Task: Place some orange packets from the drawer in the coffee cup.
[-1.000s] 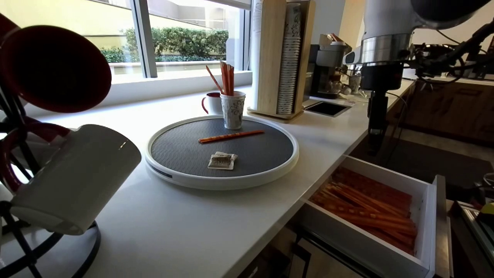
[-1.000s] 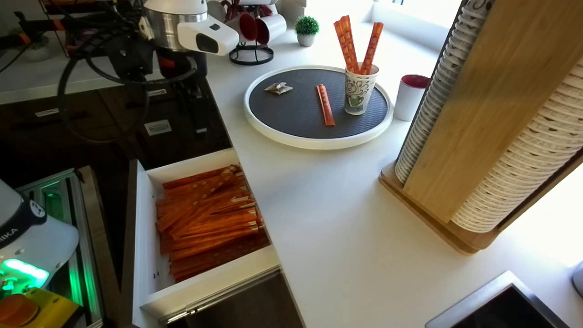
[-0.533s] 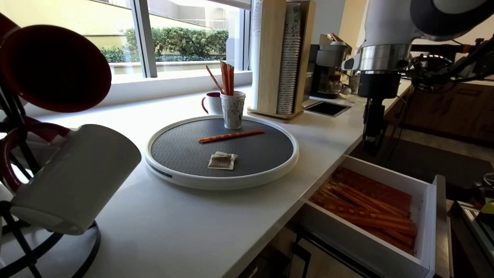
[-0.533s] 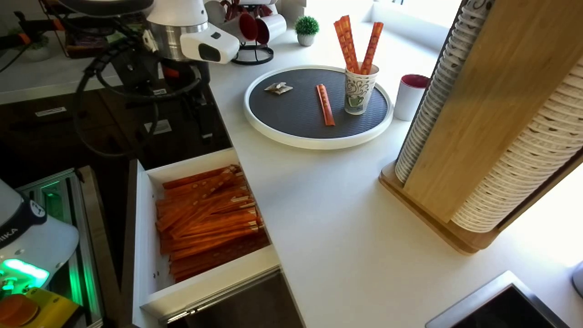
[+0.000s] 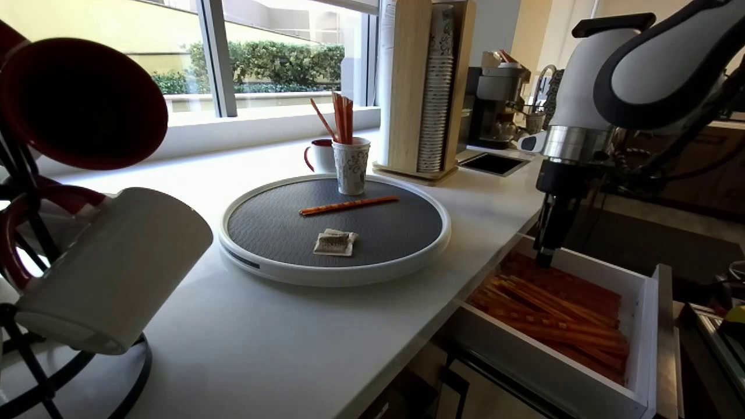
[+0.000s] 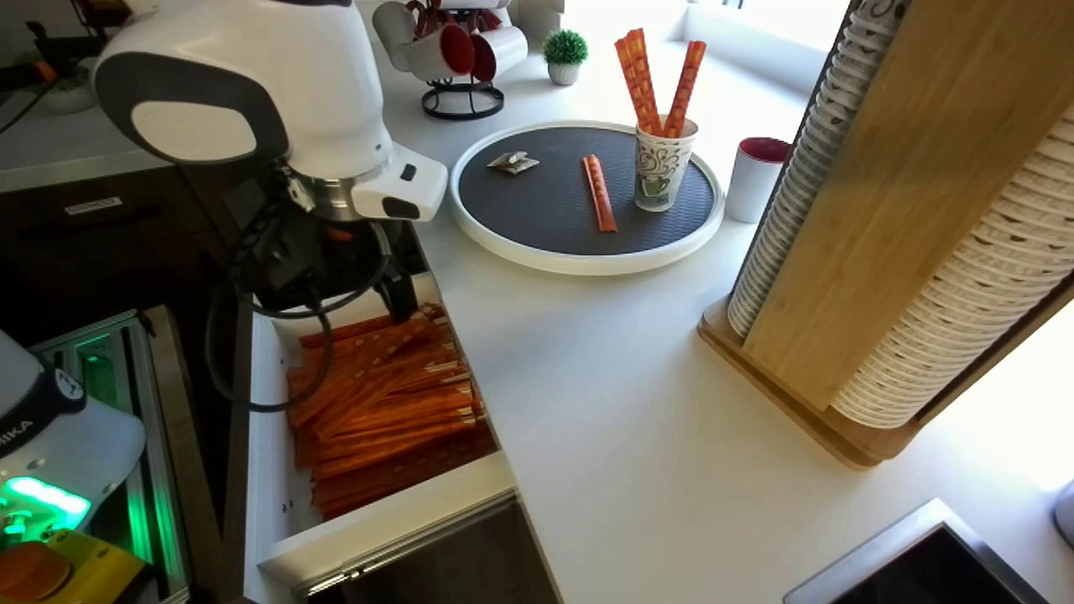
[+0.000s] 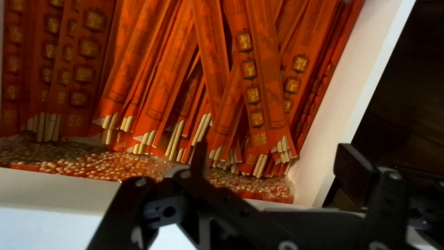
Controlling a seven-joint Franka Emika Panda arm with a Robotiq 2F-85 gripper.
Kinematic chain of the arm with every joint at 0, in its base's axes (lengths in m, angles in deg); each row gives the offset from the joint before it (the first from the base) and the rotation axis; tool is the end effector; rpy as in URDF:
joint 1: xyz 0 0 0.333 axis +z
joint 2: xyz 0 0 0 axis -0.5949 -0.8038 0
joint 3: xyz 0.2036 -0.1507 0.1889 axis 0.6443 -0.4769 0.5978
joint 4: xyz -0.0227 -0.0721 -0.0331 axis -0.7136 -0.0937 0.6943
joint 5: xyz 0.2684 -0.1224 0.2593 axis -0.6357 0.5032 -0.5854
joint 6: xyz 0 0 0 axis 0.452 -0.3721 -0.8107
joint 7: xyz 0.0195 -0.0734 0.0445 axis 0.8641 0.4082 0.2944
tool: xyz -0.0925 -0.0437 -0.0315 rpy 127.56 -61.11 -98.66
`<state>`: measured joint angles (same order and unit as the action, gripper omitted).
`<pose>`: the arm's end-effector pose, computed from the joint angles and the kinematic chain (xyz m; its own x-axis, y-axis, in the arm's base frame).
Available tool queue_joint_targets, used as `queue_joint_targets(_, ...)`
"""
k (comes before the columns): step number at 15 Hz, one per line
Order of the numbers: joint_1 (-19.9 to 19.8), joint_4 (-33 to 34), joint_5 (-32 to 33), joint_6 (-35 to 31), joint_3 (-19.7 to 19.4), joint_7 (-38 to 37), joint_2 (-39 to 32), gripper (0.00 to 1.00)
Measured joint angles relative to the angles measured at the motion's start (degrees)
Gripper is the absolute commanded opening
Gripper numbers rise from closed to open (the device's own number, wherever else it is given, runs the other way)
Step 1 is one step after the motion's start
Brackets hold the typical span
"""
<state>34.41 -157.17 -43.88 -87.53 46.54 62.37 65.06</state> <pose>0.3667 -0.1002 0.2709 0.9983 0.0400 0.0432 0.0464 -0.9864 -0.1580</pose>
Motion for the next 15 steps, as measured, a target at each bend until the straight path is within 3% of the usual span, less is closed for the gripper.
queue_joint_targets(1,0.4,0.0,-2.4,-1.4,-0.8,3.0,-1.5,0.73)
queue_joint_targets(4,1.5,0.1,-10.9,-3.0,-1.7,13.3,-5.5,0.52)
queue_joint_targets(10,2.5,0.2,-20.3,-4.5,-0.8,27.7,-11.8,0.38)
queue_joint_targets(12,2.7,0.3,-22.4,-6.2,-0.3,30.7,-13.9,0.4)
queue_joint_targets(14,2.7,0.3,-24.9,-8.1,0.5,33.3,-15.8,0.49)
queue_joint_targets(15,2.7,0.3,-26.2,-8.9,0.9,34.6,-16.6,0.46)
